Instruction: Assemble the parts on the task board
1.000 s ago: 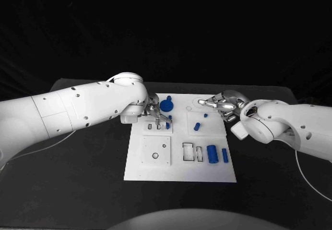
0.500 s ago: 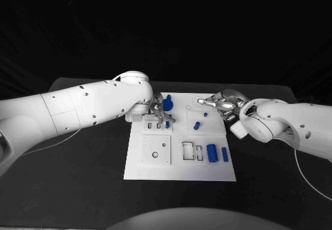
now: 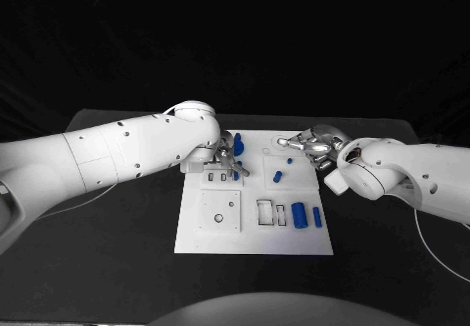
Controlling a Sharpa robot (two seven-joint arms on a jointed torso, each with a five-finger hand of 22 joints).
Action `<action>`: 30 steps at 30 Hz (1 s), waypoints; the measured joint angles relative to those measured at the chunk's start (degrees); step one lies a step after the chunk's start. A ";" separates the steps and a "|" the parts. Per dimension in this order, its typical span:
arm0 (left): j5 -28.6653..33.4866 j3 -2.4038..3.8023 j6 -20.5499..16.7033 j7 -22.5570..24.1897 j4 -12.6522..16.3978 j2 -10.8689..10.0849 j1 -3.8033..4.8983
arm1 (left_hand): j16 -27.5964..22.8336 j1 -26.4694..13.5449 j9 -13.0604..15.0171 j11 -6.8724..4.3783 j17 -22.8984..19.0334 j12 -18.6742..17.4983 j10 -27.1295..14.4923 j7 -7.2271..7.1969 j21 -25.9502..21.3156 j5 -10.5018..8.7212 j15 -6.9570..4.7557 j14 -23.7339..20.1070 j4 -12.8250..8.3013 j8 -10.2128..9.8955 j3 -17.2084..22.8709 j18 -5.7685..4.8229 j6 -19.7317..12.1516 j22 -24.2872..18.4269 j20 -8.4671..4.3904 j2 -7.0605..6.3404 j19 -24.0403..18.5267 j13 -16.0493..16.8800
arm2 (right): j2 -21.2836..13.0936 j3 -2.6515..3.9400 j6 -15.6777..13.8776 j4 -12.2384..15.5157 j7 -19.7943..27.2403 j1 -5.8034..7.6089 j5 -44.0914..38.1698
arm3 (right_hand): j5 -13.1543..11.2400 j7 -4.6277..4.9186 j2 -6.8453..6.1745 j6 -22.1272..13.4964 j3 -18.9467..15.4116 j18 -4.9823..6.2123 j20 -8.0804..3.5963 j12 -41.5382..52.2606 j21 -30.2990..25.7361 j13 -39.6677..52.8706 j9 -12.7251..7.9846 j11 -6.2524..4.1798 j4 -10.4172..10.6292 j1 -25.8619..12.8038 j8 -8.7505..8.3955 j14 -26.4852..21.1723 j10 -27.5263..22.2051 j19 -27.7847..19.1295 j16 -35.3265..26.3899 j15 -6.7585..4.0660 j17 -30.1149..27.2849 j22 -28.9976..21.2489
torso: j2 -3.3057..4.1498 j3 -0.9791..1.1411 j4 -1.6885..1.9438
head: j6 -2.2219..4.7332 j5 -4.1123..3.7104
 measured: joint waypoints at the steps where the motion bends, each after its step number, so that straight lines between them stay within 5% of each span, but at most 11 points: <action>1: 0.04 0.00 0.06 -0.01 0.02 0.02 -0.02 | 0.00 0.34 0.01 0.00 0.00 0.00 0.00 -0.12 0.00 0.00 0.00 0.00 0.08 -0.15 0.20 0.00 0.12 0.00 0.00 0.34 0.00 0.00 | 0.00 0.00 0.00 0.00 0.00 0.00 0.00 | 0.00 0.00 0.00 0.00 0.00 0.00 0.00 0.00 0.00 0.00 0.00 0.00 0.00 0.00 0.00 0.00 0.00 0.00 0.00 0.00 0.00 0.00 | 0.00 0.00 0.01 | -0.02 -0.01; 20: 1.05 -0.02 0.64 -0.22 -0.33 0.17 -0.14 | 0.00 3.27 0.55 0.10 0.00 0.03 -0.09 -0.58 0.00 1.02 0.00 0.00 0.09 -0.49 1.15 0.00 1.61 -0.01 0.00 2.05 0.00 0.19 | 0.05 0.00 -0.03 -0.10 -0.09 0.00 -0.01 | 0.00 0.00 0.00 0.00 0.00 0.00 0.00 0.00 0.00 0.00 -0.01 0.00 0.00 0.00 -0.01 0.00 0.00 0.00 0.00 0.00 0.04 -0.01 | -0.05 -0.03 0.06 | -0.01 -0.12; 30: 1.72 -0.02 0.61 -0.17 -1.48 0.71 -0.17 | 0.00 3.94 0.73 0.01 0.04 0.38 0.01 -0.62 0.00 1.56 0.00 0.00 0.00 -0.49 1.39 0.00 2.05 -0.02 0.00 2.72 0.00 0.18 | 0.17 0.00 -0.03 -0.13 -0.21 0.00 -0.02 | 0.00 0.00 0.30 0.00 0.00 0.00 -0.01 0.00 0.00 0.00 0.05 0.00 0.00 0.30 -0.01 0.16 0.00 0.00 0.00 0.15 0.04 -0.02 | -0.02 -0.01 0.02 | 0.01 0.59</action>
